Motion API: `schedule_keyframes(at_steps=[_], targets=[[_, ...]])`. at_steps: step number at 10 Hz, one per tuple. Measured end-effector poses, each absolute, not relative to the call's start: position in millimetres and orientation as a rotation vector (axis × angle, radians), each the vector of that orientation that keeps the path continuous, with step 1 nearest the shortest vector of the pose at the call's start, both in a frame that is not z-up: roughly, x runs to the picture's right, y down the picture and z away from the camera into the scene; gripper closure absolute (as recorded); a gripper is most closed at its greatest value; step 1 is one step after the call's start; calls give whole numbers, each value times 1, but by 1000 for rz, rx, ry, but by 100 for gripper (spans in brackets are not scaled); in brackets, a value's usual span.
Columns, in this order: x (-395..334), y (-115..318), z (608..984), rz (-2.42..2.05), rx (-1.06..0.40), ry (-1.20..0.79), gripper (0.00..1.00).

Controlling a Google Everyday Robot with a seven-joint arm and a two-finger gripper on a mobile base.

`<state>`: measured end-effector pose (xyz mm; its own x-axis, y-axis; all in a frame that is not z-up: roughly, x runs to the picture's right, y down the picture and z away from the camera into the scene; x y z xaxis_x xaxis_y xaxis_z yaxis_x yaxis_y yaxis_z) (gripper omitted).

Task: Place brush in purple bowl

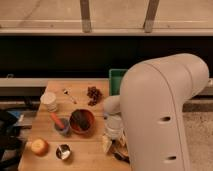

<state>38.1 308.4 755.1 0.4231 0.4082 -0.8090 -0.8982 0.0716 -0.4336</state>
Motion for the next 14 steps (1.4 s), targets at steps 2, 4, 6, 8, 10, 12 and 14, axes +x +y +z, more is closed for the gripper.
schedule_keyframes(at_steps=[2, 4, 6, 8, 10, 12, 14], targets=[[37, 307, 755, 1066, -1094, 557, 77], [38, 305, 756, 1079, -1059, 561, 96], [42, 294, 755, 1110, -1003, 547, 100], [53, 280, 748, 1141, -955, 536, 100], [69, 256, 739, 1189, -892, 496, 100], [80, 229, 731, 1229, -837, 437, 100], [88, 196, 717, 1260, -784, 360, 100]])
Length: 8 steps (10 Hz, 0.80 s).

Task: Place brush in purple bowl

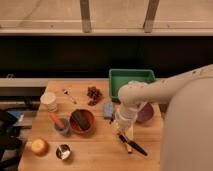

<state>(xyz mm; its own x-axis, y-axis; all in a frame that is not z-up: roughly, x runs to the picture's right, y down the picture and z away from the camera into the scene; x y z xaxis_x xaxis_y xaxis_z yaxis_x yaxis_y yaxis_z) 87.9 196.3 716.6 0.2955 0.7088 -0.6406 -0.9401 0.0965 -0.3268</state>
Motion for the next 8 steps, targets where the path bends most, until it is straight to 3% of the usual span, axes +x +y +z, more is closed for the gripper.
schedule_keyframes(at_steps=[3, 8], targets=[[113, 146, 704, 1336, -680, 248, 100], [194, 114, 733, 1508, -694, 129, 100]])
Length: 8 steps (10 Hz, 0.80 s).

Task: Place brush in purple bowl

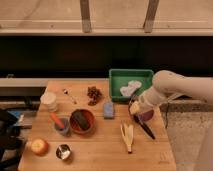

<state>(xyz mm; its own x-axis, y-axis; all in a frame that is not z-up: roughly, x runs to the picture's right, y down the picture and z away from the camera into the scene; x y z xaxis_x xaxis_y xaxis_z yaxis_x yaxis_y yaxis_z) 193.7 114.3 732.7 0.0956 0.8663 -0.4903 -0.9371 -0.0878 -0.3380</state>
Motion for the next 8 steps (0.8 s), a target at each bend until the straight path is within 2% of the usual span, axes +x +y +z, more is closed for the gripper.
schedule_keyframes(at_steps=[4, 8], targets=[[237, 120, 741, 1608, -708, 117, 100], [230, 120, 752, 1597, -737, 73, 100]])
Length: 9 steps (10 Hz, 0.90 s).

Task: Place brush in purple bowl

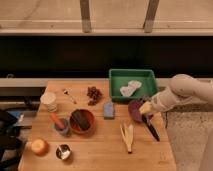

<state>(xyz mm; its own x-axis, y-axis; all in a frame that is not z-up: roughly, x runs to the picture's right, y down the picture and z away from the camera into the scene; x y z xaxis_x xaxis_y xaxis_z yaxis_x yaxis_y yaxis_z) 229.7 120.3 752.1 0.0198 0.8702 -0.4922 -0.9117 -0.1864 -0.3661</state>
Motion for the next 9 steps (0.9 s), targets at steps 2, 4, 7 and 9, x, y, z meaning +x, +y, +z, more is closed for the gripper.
schedule_keyframes(at_steps=[2, 4, 7, 9], targets=[[217, 117, 762, 1577, -764, 55, 100], [213, 117, 772, 1571, -794, 44, 100], [204, 121, 788, 1553, -849, 46, 100], [204, 125, 796, 1554, -876, 55, 90]])
